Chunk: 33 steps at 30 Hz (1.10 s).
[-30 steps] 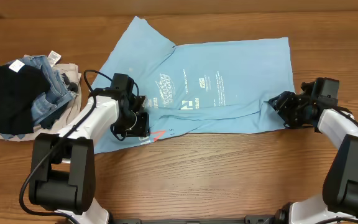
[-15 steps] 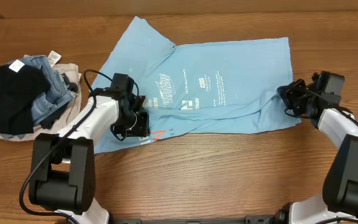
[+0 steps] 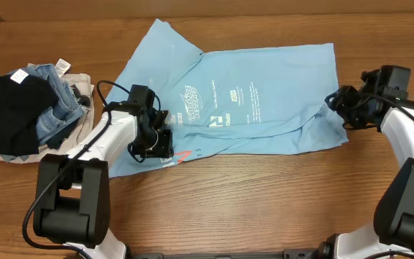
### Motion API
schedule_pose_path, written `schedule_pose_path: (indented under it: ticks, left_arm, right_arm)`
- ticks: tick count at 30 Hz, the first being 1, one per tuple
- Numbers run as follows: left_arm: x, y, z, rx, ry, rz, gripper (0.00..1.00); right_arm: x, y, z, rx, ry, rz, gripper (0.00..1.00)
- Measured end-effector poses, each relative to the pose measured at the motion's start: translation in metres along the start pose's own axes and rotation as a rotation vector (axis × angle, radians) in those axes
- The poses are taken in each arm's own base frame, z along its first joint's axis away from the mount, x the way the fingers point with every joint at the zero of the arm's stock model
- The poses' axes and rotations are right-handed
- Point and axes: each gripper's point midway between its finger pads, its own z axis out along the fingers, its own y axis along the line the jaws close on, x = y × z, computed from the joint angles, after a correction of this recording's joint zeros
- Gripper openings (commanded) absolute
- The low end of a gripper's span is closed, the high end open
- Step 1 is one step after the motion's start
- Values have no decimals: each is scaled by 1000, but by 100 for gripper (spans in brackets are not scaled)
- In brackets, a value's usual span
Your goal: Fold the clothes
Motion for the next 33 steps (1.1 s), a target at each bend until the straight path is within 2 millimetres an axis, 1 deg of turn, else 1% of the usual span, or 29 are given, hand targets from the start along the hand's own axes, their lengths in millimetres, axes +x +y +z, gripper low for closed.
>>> schedule_pose_path:
  ticks: [2,4,6,8,9,11,12,14,16,22,24,26,30,33]
  left_arm:
    - [-1,0,0,0,-3,1,37]
    - [-1,0,0,1,-4,1,37]
    - [-1,0,0,0,-4,1,37]
    - [-1,0,0,0,-4,1,38]
    - [-1,0,0,1,-4,1,38]
    - [-1,0,0,1,-4,1,37]
    - [-1,0,0,0,-4,1,37]
    - [-1,0,0,1,-4,1,37]
    - [-1,0,0,1,-4,1,37]
    - [-1,-1,0,4,-4,1,37]
    - [-1,-1,0,4,-4,1,37]
    - [-1,-1,0,5,-4,1,37]
    - [-1,-1,0,5,-4,1,37]
    - [-1,-1,0,5,-5,2,37]
  right_arm:
    - [5,-6,7,10,27,20,66]
    - [13,-10,20,2,73,67,72]
    - [23,-11,33,-26,127,137,73]
    - [29,-6,39,-62,162,202,72]
    - [30,-4,39,-74,171,232,69]
    - [28,0,39,-91,169,279,49]
    - [26,1,40,-92,161,295,43]
    - [18,2,41,-94,129,305,22]
    - [13,1,43,-78,102,306,5]
    - [12,0,44,-51,86,279,4]
    - [13,-3,42,-27,97,257,4]
    - [8,-5,36,7,96,225,4]
    - [-23,-8,13,122,39,114,4]
    - [-39,-10,-2,186,4,61,4]
